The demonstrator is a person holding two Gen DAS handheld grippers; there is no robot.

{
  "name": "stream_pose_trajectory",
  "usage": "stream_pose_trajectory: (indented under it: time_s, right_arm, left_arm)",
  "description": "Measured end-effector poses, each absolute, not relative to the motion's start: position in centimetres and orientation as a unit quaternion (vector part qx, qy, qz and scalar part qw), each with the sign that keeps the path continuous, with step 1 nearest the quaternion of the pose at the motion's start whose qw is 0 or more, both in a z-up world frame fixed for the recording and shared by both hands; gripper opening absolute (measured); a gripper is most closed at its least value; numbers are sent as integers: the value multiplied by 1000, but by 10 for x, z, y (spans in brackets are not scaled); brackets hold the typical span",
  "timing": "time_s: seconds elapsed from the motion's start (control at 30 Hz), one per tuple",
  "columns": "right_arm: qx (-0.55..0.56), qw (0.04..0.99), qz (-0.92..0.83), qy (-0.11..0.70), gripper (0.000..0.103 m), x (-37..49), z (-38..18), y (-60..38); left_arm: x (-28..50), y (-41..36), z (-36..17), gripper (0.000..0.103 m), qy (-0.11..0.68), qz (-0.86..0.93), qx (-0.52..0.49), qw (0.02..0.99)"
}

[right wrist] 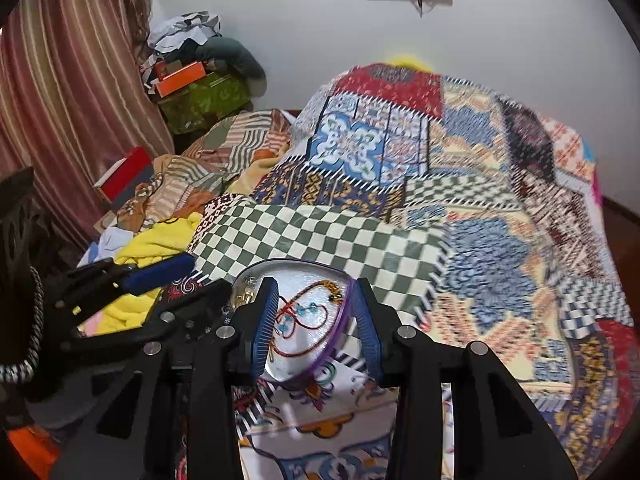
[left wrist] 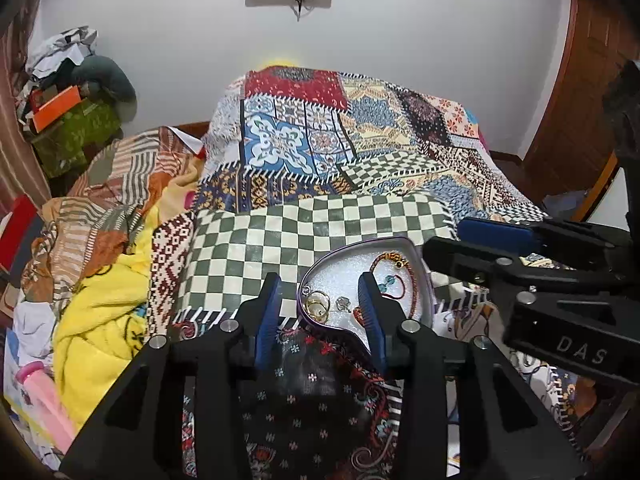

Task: Organize jewelry
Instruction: 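Move the right tool back to the remaining silver rings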

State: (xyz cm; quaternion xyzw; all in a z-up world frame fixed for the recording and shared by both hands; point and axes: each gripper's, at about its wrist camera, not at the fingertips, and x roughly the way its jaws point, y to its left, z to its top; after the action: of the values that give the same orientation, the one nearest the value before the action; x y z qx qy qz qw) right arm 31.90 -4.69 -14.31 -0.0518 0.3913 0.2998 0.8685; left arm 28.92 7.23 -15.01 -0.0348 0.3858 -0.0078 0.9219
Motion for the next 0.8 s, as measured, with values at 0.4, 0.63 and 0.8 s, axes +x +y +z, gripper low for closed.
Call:
stream_pose_trajectory:
  time_s: [0.4, 0.63, 0.8]
  right_arm:
    - [-58, 896, 271, 348, 36, 279, -110, -88]
    - [-53, 904, 245, 345, 36, 261, -109, -121]
    - [-51, 906, 225, 356, 36, 254, -115, -144]
  left_arm:
    - [253, 52, -114, 52, 358, -19, -21, 933]
    - [236, 27, -107, 58, 356, -46, -15, 933]
    - [232, 6, -115, 58, 368, -68, -4, 927]
